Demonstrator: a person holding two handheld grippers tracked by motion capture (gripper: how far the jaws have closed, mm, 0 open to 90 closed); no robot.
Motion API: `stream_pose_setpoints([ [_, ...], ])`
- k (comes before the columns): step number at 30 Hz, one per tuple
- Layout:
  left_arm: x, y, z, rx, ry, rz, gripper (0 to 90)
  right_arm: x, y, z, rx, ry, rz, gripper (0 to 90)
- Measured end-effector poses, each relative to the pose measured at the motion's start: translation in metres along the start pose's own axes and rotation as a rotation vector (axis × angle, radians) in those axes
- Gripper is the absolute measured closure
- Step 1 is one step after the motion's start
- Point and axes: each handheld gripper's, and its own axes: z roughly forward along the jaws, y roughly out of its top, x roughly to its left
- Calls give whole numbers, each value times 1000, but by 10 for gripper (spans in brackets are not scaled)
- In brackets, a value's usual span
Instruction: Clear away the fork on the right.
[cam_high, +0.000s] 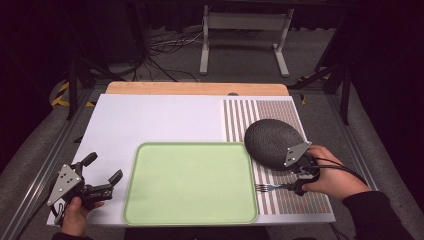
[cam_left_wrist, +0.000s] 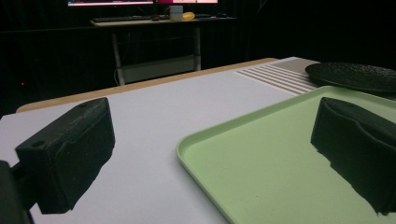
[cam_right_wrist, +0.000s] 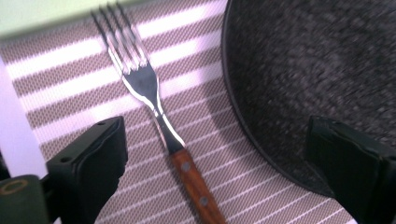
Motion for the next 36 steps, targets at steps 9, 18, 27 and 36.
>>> stream_pose_setpoints([
  [9,0,0,0,0,0,1,3,3,0,9,117,81,-39,128],
  [18,0,0,0,0,-1,1,4,4,3,15,180,113,-54,135],
  [27,0,0,0,-1,-2,0,3,1,6,19,258,153,-164,459],
  [36,0,0,0,0,-4,-1,3,2,8,26,305,169,-256,607],
])
